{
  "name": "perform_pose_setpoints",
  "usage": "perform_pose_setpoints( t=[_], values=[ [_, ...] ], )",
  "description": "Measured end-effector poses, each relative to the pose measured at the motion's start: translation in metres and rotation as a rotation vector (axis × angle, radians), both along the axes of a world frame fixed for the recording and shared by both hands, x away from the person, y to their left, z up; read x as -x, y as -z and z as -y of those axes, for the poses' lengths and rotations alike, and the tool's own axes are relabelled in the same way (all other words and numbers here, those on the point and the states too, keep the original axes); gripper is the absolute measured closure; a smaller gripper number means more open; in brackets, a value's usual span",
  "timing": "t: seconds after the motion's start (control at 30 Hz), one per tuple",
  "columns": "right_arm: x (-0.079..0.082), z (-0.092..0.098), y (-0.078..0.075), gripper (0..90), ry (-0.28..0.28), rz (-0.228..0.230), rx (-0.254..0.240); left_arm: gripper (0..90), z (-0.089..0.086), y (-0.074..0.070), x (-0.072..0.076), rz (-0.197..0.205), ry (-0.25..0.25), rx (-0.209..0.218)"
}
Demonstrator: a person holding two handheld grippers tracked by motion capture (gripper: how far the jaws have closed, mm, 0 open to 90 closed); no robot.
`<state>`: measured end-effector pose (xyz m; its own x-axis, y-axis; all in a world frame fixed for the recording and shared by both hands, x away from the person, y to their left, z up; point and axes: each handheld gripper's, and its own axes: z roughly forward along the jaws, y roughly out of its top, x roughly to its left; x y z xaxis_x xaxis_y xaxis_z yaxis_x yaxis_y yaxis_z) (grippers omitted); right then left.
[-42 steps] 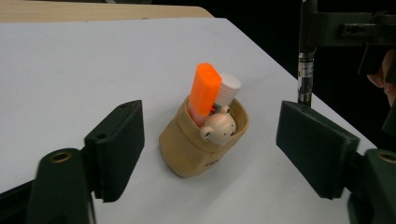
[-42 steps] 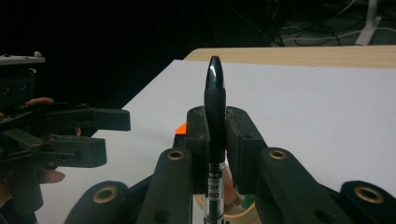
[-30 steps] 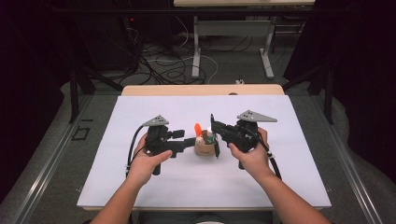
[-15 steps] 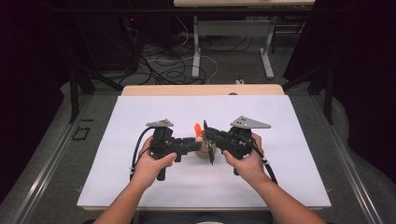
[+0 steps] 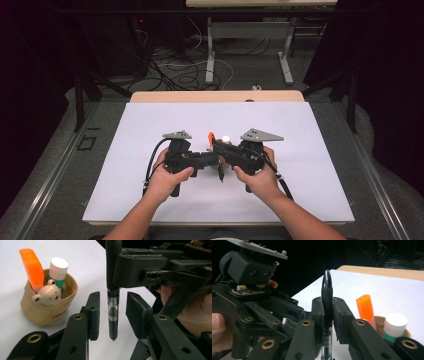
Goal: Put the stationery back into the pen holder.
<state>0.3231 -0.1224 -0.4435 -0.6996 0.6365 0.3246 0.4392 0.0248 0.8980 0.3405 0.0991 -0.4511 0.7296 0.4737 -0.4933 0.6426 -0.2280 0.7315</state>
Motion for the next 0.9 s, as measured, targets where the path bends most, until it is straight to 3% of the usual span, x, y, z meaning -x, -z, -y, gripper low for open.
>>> perform_pose_setpoints(
  t=[0.57,0.9],
  values=[
    [0.0072,-0.0099,0.0008,79.9,-0.027,0.014,-0.001,77.6,0.0043,0.0035,0.0012,-0.019,-0.013,-0.001],
    [0.0065,-0.0099,0.001,79.6,-0.022,0.005,-0.017,78.8,0.0039,0.0038,0.001,-0.038,-0.024,0.014]
  ],
)
